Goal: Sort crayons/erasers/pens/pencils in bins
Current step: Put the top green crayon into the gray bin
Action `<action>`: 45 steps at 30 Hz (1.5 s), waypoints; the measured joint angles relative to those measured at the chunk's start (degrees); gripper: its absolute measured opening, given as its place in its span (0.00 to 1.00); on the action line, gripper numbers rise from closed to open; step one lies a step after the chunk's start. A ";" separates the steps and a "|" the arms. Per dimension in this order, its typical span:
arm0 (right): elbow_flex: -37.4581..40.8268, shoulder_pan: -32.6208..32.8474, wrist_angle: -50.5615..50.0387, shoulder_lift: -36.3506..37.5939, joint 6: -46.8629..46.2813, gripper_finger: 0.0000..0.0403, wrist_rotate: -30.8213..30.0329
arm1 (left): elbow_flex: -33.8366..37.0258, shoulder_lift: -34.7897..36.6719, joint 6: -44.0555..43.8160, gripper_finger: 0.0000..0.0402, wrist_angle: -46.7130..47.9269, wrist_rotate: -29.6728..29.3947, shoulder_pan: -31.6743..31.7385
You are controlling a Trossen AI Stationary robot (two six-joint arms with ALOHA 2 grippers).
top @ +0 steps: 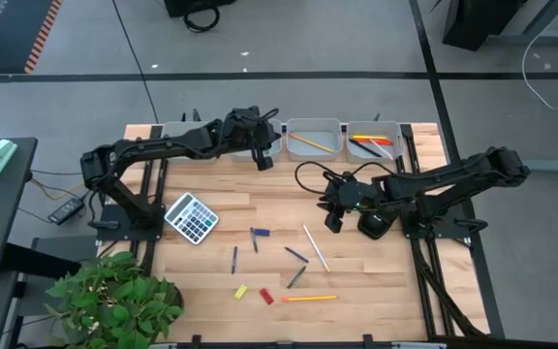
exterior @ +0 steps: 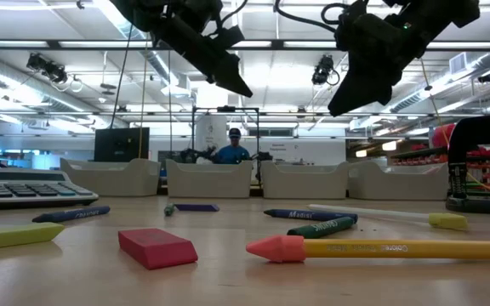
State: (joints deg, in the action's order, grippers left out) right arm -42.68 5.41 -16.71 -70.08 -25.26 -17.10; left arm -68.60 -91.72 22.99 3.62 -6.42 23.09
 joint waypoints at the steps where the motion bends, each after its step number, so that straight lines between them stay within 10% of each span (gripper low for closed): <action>1: -0.02 0.00 0.05 -0.10 0.00 0.24 0.20 | 0.00 0.00 0.35 0.05 0.61 -0.34 0.14; 9: -0.02 0.99 -0.55 -0.06 -6.97 0.24 11.79 | 0.03 1.56 -0.65 0.03 11.67 -4.53 3.89; 19: -0.02 5.31 -2.24 -5.23 -14.89 0.24 9.85 | 0.02 1.77 -5.26 0.06 10.60 2.21 3.11; 38: -0.02 7.27 10.26 -17.74 0.41 0.26 7.60 | 0.02 1.77 -9.33 0.09 28.31 3.85 -8.34; 45: -0.02 8.65 14.42 -17.89 5.75 0.26 5.35 | 0.88 1.76 -4.27 0.08 28.63 13.40 -12.67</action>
State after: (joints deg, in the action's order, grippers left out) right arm -42.70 14.06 -2.29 -87.96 -19.51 -11.75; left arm -67.72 -89.96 18.71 32.26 6.98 10.42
